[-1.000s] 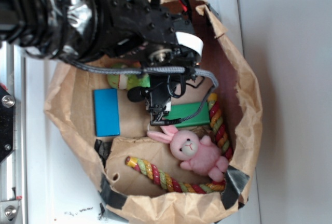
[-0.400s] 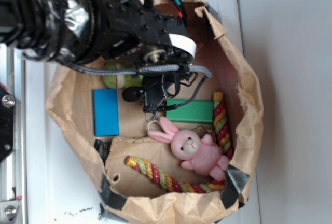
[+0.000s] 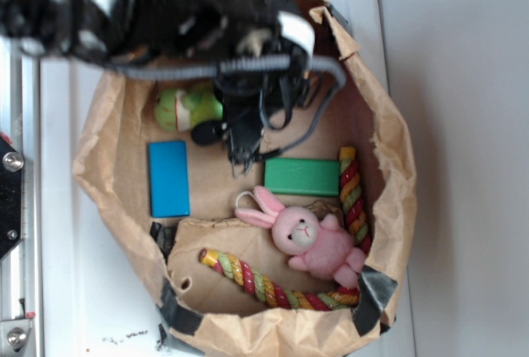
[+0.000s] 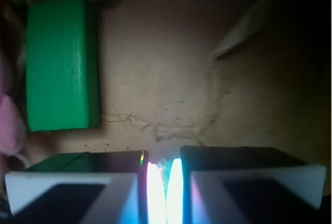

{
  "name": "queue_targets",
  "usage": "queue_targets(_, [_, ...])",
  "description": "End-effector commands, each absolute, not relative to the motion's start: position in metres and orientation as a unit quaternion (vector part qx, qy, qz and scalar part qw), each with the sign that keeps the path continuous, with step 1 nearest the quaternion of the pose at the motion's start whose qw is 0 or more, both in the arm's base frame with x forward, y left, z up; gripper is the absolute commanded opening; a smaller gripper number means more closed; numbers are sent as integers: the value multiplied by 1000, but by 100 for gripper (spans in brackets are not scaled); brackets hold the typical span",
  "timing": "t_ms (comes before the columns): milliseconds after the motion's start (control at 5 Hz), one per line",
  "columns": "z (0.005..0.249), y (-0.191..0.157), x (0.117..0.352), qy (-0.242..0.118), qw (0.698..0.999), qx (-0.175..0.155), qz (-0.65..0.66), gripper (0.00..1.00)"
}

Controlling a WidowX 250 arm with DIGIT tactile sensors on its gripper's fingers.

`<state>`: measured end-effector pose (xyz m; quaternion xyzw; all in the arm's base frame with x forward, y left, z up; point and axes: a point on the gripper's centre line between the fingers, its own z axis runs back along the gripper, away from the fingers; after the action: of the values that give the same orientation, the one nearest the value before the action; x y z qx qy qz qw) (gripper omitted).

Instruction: Grab the green animal.

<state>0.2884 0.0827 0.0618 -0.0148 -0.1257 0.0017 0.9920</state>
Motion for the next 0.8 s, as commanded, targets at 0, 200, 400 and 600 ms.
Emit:
queue_targets(0, [117,92,290,-170,985,-26,18,0])
queue_targets(200, [133,88,283,-166,985,-51,14,0])
queue_targets(400, [153,75,273,-171,984,-55,6,0])
queue_targets(600, [169,55,263,-184,983,-26,7,0])
